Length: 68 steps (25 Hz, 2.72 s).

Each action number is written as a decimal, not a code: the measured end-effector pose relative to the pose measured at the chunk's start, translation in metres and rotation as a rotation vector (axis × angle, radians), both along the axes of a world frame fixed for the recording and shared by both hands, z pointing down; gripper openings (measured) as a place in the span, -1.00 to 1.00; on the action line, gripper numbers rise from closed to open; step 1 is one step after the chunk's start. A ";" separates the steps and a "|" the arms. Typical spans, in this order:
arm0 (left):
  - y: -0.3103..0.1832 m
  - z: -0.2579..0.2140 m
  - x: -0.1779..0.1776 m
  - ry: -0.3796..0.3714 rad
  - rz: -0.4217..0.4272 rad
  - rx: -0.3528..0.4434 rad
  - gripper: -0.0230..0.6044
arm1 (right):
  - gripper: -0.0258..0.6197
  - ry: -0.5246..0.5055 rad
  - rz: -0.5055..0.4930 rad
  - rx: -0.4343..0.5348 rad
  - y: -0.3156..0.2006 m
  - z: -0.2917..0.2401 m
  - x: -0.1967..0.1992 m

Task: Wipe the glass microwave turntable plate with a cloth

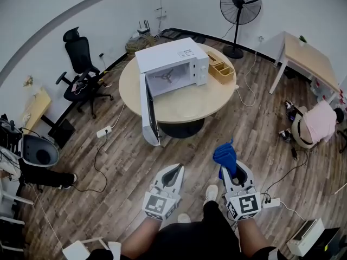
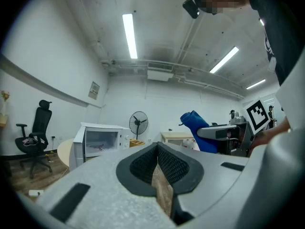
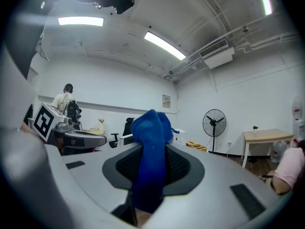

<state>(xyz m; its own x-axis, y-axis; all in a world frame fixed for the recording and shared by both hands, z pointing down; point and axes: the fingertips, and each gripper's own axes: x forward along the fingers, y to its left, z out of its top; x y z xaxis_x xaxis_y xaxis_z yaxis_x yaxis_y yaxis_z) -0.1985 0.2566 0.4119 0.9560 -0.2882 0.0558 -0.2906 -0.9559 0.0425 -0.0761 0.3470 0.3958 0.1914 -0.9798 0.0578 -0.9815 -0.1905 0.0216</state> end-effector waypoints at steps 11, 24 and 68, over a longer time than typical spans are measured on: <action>-0.060 0.012 0.097 -0.031 -0.052 -0.020 -0.91 | -0.59 0.011 -0.070 -0.006 -0.063 0.000 0.103; -0.125 0.008 0.180 -0.055 -0.191 -0.031 -0.91 | -0.59 -0.018 -0.189 0.026 -0.129 -0.008 0.206; -0.342 0.044 0.192 -0.013 -0.258 -0.120 -0.91 | -0.57 0.054 -0.343 -0.102 -0.416 0.012 0.204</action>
